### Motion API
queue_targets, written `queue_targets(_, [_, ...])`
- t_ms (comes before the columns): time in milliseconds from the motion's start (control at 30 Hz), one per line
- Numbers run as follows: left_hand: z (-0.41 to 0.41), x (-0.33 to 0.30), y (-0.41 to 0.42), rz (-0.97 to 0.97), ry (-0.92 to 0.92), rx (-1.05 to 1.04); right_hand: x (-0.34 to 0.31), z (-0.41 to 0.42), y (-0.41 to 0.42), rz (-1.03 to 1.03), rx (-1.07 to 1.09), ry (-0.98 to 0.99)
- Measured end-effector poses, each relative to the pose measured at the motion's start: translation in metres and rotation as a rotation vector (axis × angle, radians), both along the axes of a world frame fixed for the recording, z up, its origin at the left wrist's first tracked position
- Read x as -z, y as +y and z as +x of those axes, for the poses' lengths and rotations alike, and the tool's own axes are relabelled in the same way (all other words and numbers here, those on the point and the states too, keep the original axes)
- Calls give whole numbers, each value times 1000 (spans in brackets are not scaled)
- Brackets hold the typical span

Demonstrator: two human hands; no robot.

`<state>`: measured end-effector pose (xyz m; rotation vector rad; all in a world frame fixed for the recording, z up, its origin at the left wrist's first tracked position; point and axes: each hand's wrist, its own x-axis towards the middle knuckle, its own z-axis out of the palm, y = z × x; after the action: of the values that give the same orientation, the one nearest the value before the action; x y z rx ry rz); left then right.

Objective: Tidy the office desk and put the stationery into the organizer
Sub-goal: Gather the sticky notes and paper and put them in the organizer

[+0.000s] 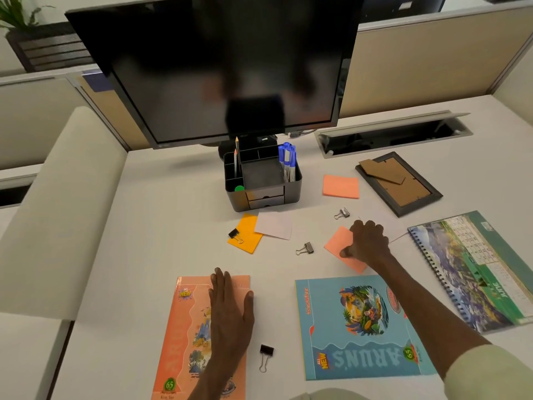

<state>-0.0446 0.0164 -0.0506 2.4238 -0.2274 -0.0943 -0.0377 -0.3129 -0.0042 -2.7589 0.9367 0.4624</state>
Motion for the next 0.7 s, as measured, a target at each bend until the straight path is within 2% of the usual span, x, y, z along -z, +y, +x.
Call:
queue_targets(100, [-2,-11,-14,-53,-45,-7,1,0,-3,71,33,-94])
queue_targets(233, [-3,-29,-40,-200,-27,-51,0,3,-4,288,138,-317])
queue_targets(467, [12,-53,-88,-491,205,-22,-29,18,15,441,123,-553])
queue_targets(700, [36,-67,-121,-689,552,-68,-46,36,43,886,289,-603])
